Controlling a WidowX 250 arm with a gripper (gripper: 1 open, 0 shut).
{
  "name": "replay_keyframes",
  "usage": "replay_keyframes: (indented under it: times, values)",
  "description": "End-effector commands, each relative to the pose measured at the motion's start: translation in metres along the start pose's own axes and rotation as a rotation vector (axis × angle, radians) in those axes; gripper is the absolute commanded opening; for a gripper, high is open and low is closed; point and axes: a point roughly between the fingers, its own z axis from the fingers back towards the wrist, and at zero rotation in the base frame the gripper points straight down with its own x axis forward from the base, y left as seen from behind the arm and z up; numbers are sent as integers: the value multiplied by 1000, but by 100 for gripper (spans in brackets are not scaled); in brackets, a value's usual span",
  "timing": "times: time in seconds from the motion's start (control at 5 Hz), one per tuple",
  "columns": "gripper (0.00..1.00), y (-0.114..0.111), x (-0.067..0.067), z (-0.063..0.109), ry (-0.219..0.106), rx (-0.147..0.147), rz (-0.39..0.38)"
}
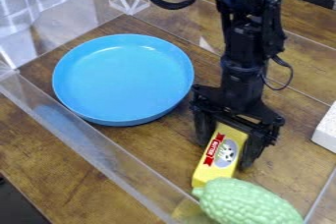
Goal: Remove the yellow block from inside the blue tray and put it on the table
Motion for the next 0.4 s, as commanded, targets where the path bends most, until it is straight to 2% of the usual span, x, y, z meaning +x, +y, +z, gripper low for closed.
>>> replay_keyframes:
  times: [0.0,0.2]
  values:
    - [100,-11,-1,2,1,2,-21]
    - [100,-12,-2,1,14,8,-24]
